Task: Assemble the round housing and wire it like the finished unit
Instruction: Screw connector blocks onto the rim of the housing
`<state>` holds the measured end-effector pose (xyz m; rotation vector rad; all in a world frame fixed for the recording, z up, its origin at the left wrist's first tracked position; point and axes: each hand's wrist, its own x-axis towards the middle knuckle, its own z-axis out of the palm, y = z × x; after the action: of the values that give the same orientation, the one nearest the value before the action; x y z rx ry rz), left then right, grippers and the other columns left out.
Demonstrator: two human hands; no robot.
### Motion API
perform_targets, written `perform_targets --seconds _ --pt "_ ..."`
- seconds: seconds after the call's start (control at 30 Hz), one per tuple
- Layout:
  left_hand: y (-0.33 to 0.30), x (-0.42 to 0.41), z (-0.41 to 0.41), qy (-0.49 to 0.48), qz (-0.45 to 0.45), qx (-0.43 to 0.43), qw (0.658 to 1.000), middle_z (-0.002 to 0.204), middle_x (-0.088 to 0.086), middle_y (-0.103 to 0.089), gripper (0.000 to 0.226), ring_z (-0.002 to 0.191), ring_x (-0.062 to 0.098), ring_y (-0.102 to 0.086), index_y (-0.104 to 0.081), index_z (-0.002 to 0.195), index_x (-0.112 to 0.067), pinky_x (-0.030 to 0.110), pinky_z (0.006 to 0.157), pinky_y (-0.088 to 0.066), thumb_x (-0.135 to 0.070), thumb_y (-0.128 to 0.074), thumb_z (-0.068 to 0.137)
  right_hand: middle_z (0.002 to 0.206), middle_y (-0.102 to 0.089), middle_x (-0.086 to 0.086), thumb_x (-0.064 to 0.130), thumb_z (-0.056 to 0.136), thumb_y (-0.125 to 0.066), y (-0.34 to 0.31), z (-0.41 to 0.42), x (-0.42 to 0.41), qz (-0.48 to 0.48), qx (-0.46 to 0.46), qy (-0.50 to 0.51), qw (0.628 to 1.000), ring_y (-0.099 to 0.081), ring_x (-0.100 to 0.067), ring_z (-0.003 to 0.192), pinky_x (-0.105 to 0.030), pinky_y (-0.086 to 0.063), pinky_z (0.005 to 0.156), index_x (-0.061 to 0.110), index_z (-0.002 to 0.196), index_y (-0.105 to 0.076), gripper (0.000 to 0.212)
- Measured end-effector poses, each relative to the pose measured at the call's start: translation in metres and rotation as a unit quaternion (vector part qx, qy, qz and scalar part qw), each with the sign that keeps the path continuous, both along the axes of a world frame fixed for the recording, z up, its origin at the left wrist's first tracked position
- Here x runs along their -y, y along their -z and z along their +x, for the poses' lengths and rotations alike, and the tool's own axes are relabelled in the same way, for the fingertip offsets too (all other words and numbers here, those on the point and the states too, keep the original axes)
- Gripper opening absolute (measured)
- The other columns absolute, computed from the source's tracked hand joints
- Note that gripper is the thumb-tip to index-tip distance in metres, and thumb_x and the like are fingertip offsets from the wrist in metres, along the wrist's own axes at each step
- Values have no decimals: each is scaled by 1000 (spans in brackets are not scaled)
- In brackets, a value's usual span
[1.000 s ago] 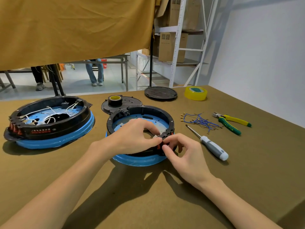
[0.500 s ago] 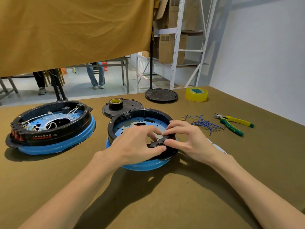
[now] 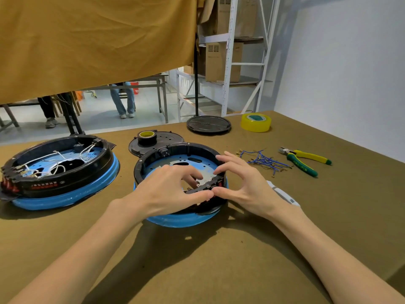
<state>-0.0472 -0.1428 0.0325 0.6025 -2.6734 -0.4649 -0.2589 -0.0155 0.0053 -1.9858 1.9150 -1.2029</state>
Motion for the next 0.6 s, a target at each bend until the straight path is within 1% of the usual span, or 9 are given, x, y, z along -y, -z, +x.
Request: perform_targets --seconds 0.03,0.1,0.17,0.23,0.3,0.37,0.5,0.57,0.6 --pt "0 -2 -2 -3 -5 0 1000 99 -29 -69 69 95 -7 -65 -65 120 -44 20 87 -51 -90 -46 74 149 -54 14 43 84 -80 0 -1 0 4 3 -6 1000 -31 6 146 -30 -28 121 30 116 -70 36" --pt "-4 -1 -3 11 -12 28 999 99 -29 -69 66 95 -6 -65 -65 120 -45 23 86 -53 -88 -42 76 143 -58 14 38 86 -79 1 -4 -1 -1 22 -21 1000 -36 6 143 -29 -31 121 28 116 -72 32" --pt "-9 5 0 25 10 65 998 100 -30 -69 62 98 -9 -62 -64 120 -48 21 86 -49 -87 -43 75 135 -61 16 37 88 -78 2 -5 -2 -16 11 -26 999 -43 1 139 -25 -36 116 29 115 -74 29" --pt "-9 8 2 26 34 74 996 101 -30 -68 61 99 -10 -60 -63 119 -51 20 84 -46 -86 -45 73 128 -63 18 43 87 -76 4 -4 -2 -34 -27 -17 999 -47 -4 133 -21 -38 108 31 114 -76 29" --pt "-6 5 1 23 17 65 997 97 -28 -67 61 95 -7 -60 -64 118 -50 20 81 -47 -87 -44 74 121 -63 19 47 85 -76 4 -3 -1 -44 -43 -5 998 -49 -6 126 -19 -38 100 31 111 -77 30" --pt "-2 0 -1 19 -19 53 998 92 -27 -66 63 88 -7 -61 -65 119 -47 17 75 -48 -88 -41 78 115 -64 19 47 84 -78 3 -2 1 -45 -42 1 998 -49 -5 119 -18 -38 94 31 109 -78 30" --pt "-1 -5 -3 31 -47 49 997 89 -24 -65 58 82 -7 -60 -66 125 -43 14 66 -44 -80 -39 88 111 -64 21 48 84 -77 2 -3 2 -47 -20 -2 999 -50 -7 116 -16 -37 90 32 108 -79 29" --pt "-1 -7 -3 38 -56 51 996 90 -21 -66 57 79 -2 -62 -66 124 -41 19 64 -48 -77 -37 91 110 -65 21 50 83 -76 3 -3 4 -51 -14 1 999 -50 -8 114 -18 -38 88 32 107 -79 30" --pt "-2 -8 -4 41 -58 51 996 90 -18 -67 57 78 2 -63 -67 122 -39 25 65 -52 -76 -36 91 109 -65 21 51 83 -76 3 -3 4 -53 -11 5 999 -50 -8 113 -18 -38 86 32 106 -79 30"
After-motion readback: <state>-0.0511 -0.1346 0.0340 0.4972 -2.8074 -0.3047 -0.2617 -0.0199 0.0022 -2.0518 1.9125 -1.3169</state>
